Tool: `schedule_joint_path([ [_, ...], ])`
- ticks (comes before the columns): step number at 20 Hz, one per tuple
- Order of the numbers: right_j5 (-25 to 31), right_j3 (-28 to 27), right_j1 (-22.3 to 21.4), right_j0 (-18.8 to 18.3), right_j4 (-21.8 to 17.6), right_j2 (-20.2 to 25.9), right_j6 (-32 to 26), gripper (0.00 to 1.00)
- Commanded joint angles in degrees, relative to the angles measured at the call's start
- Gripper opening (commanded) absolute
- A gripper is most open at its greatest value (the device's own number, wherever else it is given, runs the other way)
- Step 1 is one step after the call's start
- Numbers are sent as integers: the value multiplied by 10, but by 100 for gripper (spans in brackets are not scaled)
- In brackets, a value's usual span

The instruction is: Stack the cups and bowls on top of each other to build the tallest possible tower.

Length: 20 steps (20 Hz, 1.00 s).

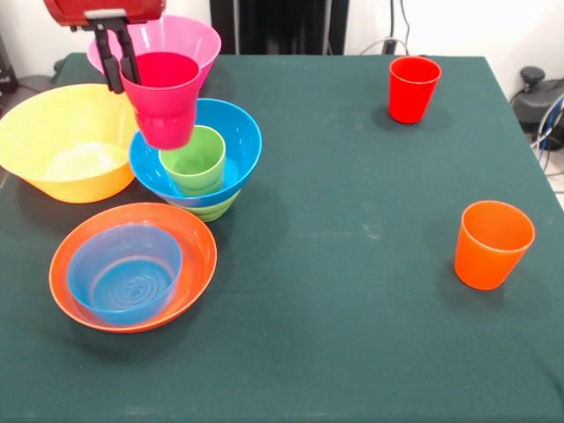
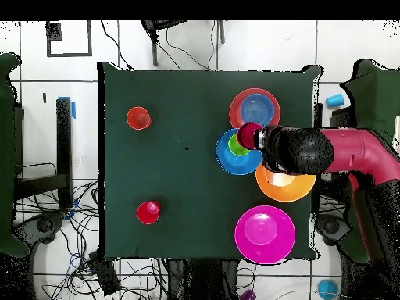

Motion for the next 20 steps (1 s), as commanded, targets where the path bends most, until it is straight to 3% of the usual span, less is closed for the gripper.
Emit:
schedule_joint_path([
  [1, 35, 11, 44, 19, -34, -14, -142, 0],
  [20, 30, 9, 44, 22, -32, -11, -129, 0],
])
